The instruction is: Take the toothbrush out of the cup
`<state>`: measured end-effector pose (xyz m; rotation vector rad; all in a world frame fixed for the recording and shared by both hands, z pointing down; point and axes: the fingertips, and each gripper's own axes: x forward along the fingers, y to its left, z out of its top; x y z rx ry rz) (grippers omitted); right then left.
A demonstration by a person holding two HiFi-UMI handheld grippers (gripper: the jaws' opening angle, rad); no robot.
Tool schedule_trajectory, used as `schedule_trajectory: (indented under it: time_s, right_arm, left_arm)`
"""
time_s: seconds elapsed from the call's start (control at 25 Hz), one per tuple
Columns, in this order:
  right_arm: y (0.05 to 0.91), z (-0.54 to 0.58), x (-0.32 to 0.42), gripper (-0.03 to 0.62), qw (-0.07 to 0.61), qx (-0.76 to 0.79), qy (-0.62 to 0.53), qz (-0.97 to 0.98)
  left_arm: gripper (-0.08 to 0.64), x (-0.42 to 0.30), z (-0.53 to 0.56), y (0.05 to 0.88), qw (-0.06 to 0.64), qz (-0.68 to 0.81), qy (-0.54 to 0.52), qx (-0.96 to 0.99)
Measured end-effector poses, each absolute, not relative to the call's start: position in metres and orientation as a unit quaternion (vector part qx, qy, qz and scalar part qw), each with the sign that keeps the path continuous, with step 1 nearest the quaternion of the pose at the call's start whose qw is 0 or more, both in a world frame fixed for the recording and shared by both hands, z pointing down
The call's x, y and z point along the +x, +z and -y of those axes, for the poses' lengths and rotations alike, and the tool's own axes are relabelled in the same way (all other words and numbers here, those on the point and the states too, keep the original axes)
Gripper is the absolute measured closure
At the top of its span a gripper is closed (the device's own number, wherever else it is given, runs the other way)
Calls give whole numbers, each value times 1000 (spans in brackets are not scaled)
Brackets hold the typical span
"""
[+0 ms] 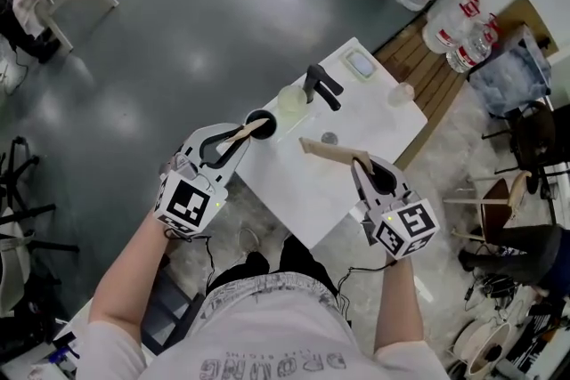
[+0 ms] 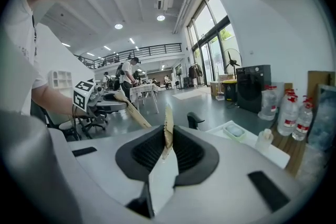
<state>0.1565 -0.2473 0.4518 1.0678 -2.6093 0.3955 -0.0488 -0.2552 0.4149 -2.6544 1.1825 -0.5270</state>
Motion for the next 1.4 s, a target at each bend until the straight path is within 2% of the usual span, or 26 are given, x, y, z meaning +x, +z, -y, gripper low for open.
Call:
schedule_trajectory:
  time_s: [0.4,0.68,1.4]
  right_arm:
    - [425,237,145,537,135,365,110,915]
    - [402,232,143,537,118,366,95,918]
    - [361,226,144,538,91,376,67,920]
  left_arm:
    - [497,-55,239,368,107,-435,-126,-885]
    - [497,-61,228,344,91,-467,-82,-876]
    - [499,-64,206,314,89,-513,-34,-853]
